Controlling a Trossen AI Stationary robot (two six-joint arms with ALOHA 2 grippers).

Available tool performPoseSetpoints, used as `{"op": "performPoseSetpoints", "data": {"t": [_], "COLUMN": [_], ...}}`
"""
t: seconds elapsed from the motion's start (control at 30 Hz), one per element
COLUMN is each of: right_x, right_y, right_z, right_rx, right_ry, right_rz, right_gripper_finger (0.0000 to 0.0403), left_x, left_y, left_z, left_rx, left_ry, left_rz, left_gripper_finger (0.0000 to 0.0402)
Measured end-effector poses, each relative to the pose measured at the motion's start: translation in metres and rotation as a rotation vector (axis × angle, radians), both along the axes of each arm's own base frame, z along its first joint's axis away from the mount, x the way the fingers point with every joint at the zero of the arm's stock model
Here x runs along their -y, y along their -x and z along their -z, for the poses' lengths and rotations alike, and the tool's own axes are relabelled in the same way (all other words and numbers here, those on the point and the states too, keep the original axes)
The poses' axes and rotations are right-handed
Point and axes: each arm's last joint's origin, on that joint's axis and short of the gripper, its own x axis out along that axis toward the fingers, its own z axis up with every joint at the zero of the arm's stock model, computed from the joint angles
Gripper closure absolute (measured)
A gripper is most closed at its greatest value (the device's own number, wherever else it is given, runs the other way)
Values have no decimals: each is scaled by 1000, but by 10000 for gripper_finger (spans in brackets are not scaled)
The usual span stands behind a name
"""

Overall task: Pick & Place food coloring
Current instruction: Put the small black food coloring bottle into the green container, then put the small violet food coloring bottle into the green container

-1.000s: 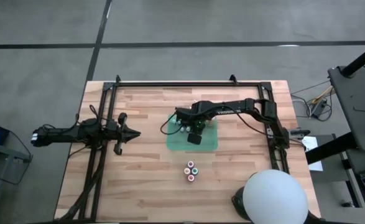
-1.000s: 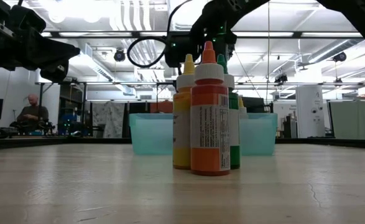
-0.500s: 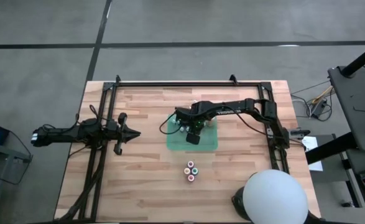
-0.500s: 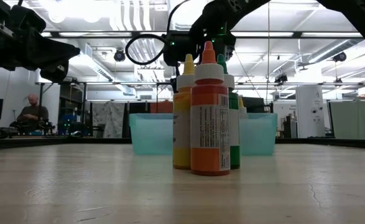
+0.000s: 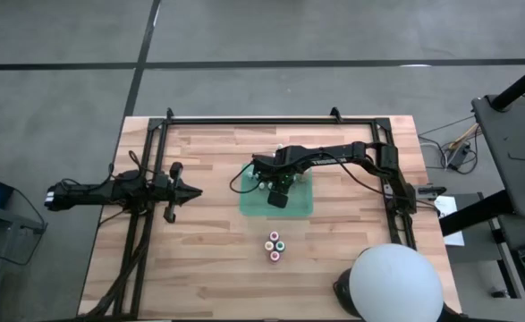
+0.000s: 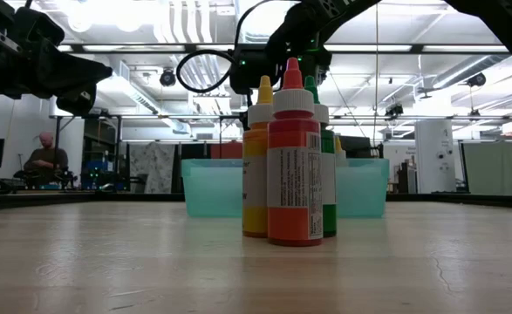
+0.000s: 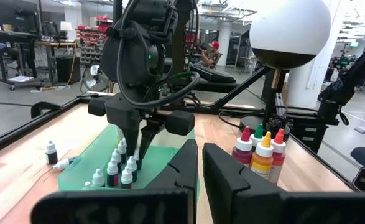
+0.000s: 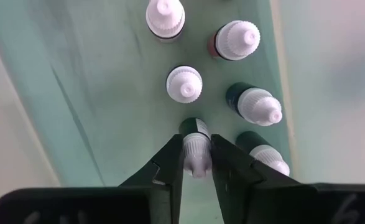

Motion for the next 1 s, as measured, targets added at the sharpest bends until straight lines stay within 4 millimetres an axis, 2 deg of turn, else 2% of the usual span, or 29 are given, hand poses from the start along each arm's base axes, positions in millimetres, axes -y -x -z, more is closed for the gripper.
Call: {"op": "performPoseSetpoints", "data": {"t": [0.3, 0.53, 0.73, 1.0], "right_x": [0, 1, 2, 6], "right_y": [0, -5, -10, -23], "right_z": [-1, -15, -42, -96], "right_rx": [6, 48, 65, 220], "right_ry": [1, 7, 20, 66], "right_rz": [0, -4, -63, -125], "right_gripper_finger": [294, 278, 273, 280], "left_x": [0, 0, 0, 0], "left_y": [0, 0, 0, 0], "left_z": [0, 0, 0, 0], "left_rx": [0, 0, 1, 0], "left_ry": [0, 0, 0, 0], "left_rz": [0, 0, 0, 1], "left_gripper_finger": [401, 401, 401, 401]}}
